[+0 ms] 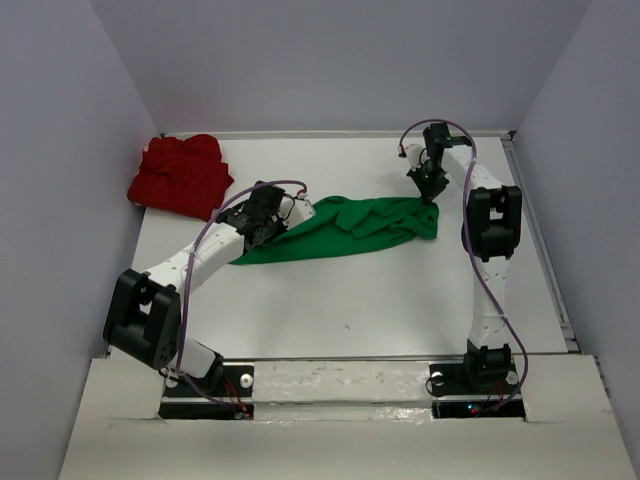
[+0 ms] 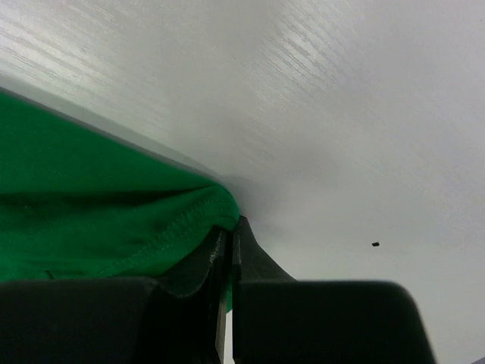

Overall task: Fold and stack the t-shirts
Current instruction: Flatten out the tshirt

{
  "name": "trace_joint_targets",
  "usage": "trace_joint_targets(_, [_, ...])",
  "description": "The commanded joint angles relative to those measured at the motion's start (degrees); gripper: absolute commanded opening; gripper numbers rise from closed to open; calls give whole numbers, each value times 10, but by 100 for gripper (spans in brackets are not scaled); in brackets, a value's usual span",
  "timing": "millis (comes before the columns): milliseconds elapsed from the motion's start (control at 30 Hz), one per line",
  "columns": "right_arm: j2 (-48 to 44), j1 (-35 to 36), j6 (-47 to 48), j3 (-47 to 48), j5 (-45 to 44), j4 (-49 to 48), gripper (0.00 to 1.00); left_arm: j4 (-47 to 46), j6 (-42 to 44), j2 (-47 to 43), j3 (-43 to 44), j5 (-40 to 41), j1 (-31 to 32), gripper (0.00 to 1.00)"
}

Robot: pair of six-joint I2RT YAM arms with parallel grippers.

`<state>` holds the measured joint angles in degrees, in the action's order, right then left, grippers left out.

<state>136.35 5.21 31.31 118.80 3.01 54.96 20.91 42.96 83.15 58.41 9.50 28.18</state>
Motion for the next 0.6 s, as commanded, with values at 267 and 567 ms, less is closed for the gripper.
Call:
trace_joint_targets(267, [-64, -1, -8, -10, -95, -65, 0, -90, -29, -17, 14, 130, 0, 0])
trace_joint_targets(567, [-159, -6, -49, 41, -179, -169, 0, -102, -115, -4, 215, -16, -173, 0])
